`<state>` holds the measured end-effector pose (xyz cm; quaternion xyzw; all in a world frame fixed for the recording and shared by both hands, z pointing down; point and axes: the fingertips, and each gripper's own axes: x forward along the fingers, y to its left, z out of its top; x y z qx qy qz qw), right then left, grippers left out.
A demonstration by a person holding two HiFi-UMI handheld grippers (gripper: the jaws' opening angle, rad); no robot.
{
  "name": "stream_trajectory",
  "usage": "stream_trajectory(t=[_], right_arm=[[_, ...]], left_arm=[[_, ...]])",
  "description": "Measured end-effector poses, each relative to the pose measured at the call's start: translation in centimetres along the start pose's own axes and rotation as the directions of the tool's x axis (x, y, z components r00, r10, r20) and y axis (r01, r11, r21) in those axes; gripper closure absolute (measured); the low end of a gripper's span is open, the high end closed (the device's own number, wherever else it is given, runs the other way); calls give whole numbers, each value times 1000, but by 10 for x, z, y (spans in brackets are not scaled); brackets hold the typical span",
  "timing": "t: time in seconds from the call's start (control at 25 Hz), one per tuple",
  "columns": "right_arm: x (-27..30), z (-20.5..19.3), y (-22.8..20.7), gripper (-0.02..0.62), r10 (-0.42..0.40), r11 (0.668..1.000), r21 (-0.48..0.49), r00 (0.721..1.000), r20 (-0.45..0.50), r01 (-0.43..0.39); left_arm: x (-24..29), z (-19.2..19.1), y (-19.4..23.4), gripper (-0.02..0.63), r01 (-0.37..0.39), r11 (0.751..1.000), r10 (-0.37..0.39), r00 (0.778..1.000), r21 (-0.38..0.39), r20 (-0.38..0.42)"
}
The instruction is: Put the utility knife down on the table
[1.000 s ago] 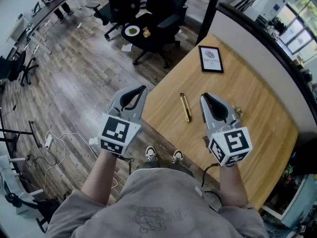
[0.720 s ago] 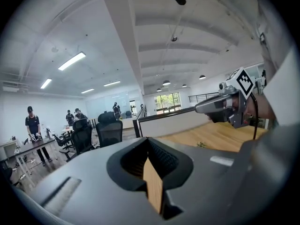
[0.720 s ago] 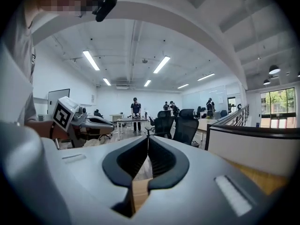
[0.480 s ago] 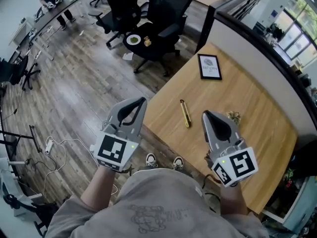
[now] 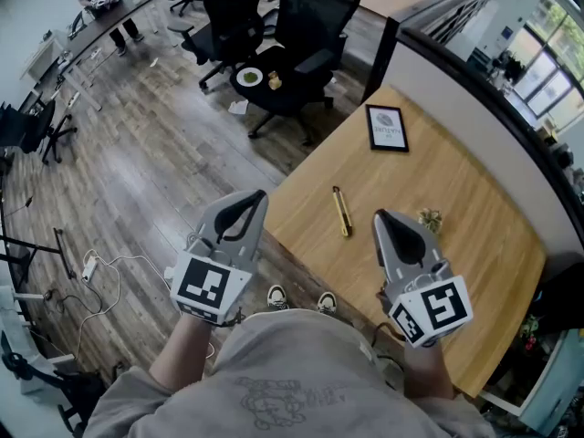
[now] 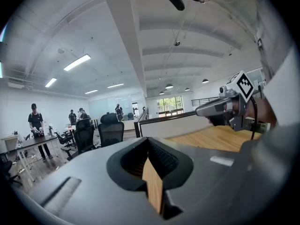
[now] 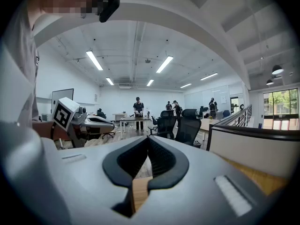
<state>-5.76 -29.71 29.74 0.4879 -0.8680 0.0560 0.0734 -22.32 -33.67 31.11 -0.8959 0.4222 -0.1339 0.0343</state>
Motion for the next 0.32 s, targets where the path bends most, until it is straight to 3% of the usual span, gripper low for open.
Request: stream_trajectory(t=[0.32], right_arm=[[-3,-8,0,583,-6,1000,3,1000,-14,6]], left_arm=[[-2,-3,-5,606,10,1000,-10,1000,16,-13]])
